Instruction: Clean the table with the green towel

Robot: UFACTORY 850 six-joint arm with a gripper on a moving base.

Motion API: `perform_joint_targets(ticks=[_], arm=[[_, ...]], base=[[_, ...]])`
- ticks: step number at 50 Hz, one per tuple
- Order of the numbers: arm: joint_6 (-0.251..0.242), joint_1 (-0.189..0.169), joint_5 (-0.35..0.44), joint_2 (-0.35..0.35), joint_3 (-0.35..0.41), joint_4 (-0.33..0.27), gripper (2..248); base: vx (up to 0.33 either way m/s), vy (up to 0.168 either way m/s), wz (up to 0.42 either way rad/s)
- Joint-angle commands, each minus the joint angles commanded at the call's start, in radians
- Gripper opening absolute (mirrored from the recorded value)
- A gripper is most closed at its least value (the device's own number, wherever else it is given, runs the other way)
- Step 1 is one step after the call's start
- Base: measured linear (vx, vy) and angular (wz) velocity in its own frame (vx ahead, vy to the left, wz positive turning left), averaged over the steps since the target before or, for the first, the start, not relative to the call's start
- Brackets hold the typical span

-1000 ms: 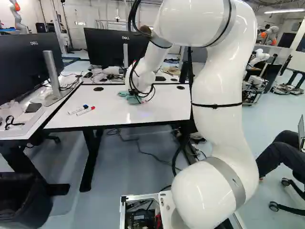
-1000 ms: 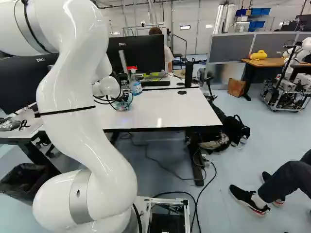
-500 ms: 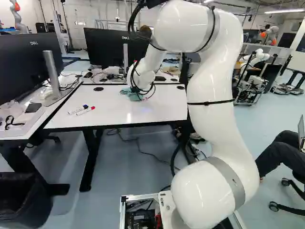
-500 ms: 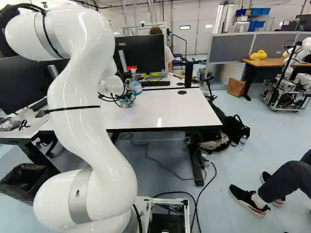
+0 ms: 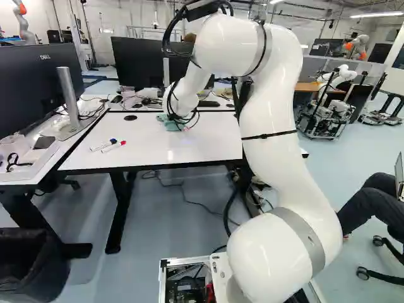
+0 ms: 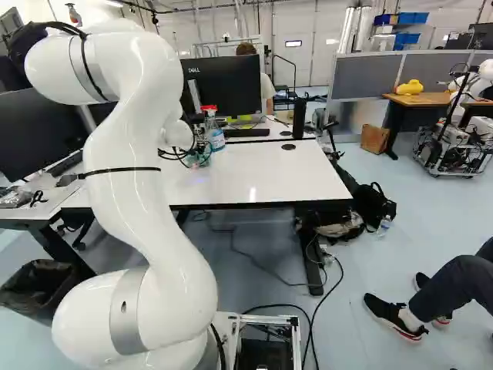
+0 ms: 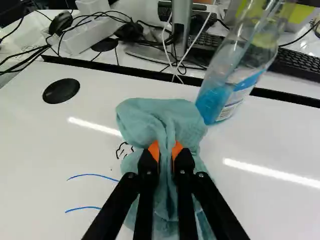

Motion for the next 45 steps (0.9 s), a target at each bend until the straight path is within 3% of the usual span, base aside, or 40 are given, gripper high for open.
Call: perform_joint_targets(ticks=[45], arm=[[0.0, 0.116, 0.0, -0.026, -0.036, 0.0, 48]], base=[[0.0, 0.0, 0.0]])
